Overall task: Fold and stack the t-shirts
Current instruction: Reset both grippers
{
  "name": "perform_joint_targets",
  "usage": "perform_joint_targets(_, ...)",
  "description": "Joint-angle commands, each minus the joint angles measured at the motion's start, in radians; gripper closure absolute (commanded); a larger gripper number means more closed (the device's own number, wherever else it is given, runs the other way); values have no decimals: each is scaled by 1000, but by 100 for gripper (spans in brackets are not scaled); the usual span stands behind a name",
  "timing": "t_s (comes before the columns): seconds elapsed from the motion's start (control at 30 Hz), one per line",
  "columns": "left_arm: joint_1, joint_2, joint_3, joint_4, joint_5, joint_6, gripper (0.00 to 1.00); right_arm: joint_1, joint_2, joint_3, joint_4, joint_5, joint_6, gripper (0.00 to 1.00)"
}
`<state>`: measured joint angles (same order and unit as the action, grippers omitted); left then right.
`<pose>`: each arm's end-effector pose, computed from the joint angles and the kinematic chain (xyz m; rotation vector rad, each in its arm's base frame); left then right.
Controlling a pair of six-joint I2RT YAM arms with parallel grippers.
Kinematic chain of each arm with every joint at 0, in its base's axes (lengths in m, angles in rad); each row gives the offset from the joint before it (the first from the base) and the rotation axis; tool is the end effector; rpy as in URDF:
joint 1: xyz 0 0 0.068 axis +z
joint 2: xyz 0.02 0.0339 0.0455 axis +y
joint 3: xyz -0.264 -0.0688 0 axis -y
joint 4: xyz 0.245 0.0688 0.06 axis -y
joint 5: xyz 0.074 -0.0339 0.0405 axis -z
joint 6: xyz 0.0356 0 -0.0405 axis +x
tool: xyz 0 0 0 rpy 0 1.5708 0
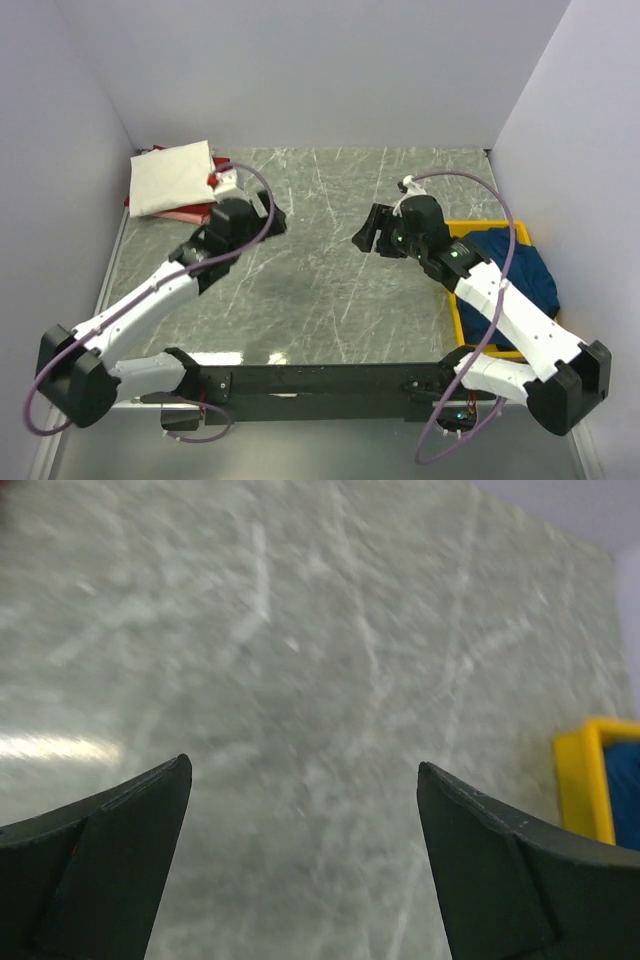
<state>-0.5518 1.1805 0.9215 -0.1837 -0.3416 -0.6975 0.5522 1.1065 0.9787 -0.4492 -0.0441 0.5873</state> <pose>0.2353 -0.1308 0.3068 -0.3640 1.9829 -0.4610 0.2071 0.1295 0.3181 0.0125 2.2329 0.6946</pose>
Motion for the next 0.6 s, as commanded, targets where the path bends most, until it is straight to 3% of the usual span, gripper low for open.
perform_joint_targets(0.0, -124, -77, -50, 7, -43, -75, 0, 3, -80, -41, 6, 70, 20, 27)
perform_joint_targets(0.13, -348, -91, -76, -28, -166, -112, 1, 3, -201, -113, 4, 122, 46, 27)
perform_joint_targets(0.23, -439, -91, -82, -62, -227, -164, 1, 3, -290, -162, -20, 144, 69, 27)
perform_joint_targets(0.37, -507, -88, -72, -105, -283, -197, 1, 3, -398, -221, -52, 170, 97, 27)
perform_joint_targets(0.57, -539, -94, -87, -92, -240, -168, 1, 3, -496, -265, -106, 208, 112, 26)
